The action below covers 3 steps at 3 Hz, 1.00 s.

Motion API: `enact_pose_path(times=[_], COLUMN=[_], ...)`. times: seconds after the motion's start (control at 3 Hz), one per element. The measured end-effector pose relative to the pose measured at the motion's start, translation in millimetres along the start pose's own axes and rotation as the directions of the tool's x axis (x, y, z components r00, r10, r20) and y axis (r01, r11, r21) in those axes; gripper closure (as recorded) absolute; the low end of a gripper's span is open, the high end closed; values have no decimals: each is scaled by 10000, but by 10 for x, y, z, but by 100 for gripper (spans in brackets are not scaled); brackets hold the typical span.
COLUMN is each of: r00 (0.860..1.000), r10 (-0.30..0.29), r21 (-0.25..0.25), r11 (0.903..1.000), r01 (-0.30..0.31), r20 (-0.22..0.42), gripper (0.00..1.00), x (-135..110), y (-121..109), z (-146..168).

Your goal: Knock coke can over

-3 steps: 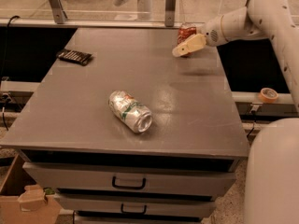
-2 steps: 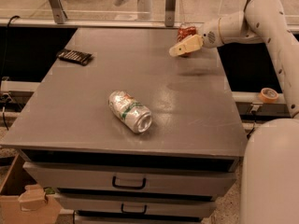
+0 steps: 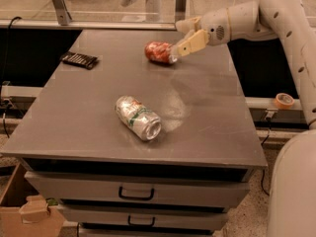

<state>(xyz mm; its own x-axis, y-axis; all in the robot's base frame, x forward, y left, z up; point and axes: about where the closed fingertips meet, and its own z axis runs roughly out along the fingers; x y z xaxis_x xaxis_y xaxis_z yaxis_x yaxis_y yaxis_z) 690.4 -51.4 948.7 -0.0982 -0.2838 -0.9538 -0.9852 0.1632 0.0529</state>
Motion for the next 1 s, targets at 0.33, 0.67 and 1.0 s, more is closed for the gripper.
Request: enact_pose_path(times=[0.33,0.67,1.0], r00=[9970,9937,9925], r10=[-658,-981,-1107], r21=[-1371,-1614,-1438], r11=[9880,9812,9827], r01=[709,1056,1170], r20=[414,539,511], gripper=[0,0,0], x=[-286,-406,-422], y=[519,684,668], z=[139,137,80])
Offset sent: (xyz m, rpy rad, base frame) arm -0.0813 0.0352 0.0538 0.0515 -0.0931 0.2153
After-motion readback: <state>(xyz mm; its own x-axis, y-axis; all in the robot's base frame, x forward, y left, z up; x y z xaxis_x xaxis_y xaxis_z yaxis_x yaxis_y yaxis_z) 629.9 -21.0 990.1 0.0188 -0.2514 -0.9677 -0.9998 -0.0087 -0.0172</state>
